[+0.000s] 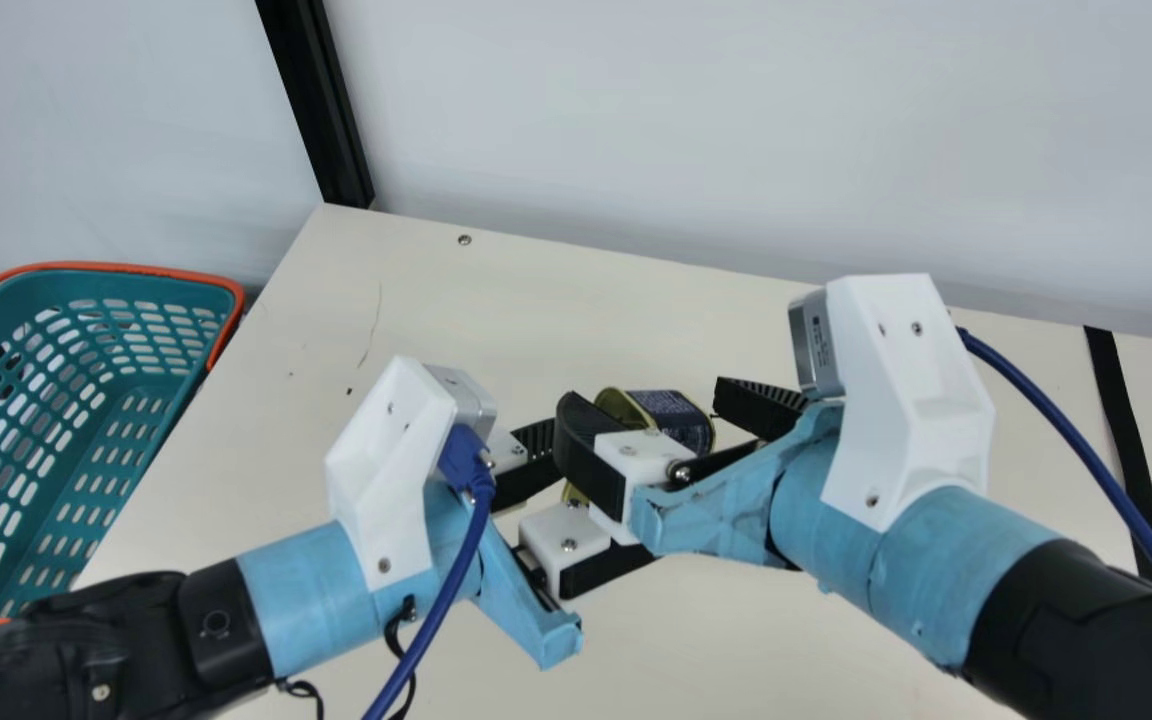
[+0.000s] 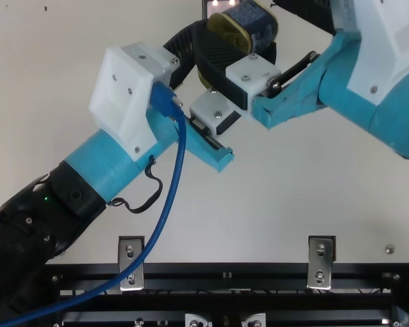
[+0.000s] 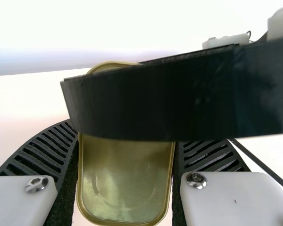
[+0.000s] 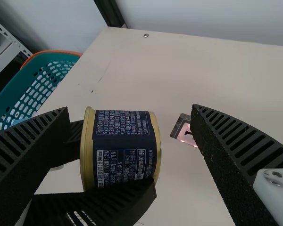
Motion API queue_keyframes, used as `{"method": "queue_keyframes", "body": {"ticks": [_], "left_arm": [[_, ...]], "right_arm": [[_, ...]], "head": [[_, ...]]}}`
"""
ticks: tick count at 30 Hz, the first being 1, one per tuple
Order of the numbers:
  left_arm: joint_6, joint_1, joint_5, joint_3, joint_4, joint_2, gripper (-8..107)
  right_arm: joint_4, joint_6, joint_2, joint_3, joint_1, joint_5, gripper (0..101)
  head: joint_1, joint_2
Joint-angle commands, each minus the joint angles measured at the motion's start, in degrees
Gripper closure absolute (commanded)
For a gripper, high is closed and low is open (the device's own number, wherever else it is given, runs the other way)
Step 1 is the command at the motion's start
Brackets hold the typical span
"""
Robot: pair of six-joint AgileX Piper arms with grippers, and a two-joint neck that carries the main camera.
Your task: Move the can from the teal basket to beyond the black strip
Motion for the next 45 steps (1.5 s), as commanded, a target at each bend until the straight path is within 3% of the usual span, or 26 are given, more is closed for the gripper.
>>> {"method": "queue_keyframes", "body": {"ticks": [1,8,9,10,20,21,22,32,45], "left_arm": [[0.0,0.0,0.0,0.0,0.0,0.0,89],[0.0,0.0,0.0,0.0,0.0,0.0,89],[0.0,0.0,0.0,0.0,0.0,0.0,89],[0.0,0.0,0.0,0.0,0.0,0.0,89],[0.72,-0.37,-0.17,0.09,-0.87,0.18,85],[0.68,-0.37,-0.18,0.09,-0.88,0.2,51],[0.83,-0.48,-0.23,0.12,-1.12,0.26,9],[1.05,-1.43,1.48,0.38,-0.41,0.71,9],[-4.58,-4.43,9.62,3.18,11.14,2.51,9]], "right_arm": [[-0.33,0.23,0.09,0.13,0.04,-0.03,0],[-1.15,1.06,0.32,0.54,-0.02,0.06,0],[-1.32,1.2,0.34,0.61,-0.06,0.03,79],[-1.49,1.35,0.36,0.67,-0.09,-0.01,101],[-1.84,2.36,0.25,1.2,-0.39,-0.33,101],[-1.81,2.38,0.25,1.22,-0.45,-0.35,101],[-1.81,2.41,0.26,1.24,-0.52,-0.37,101],[-3.3,3.85,0.32,1.24,-0.81,-0.87,101],[-4.98,4.73,0.17,1.24,-1.62,-2.59,101]], "head": [[-0.09,-0.24],[-0.09,-0.24],[-0.09,-0.24],[-0.09,-0.24],[-0.09,-0.24],[-0.09,-0.24],[-0.09,-0.24],[-0.09,-0.24],[-0.09,-0.24]]}}
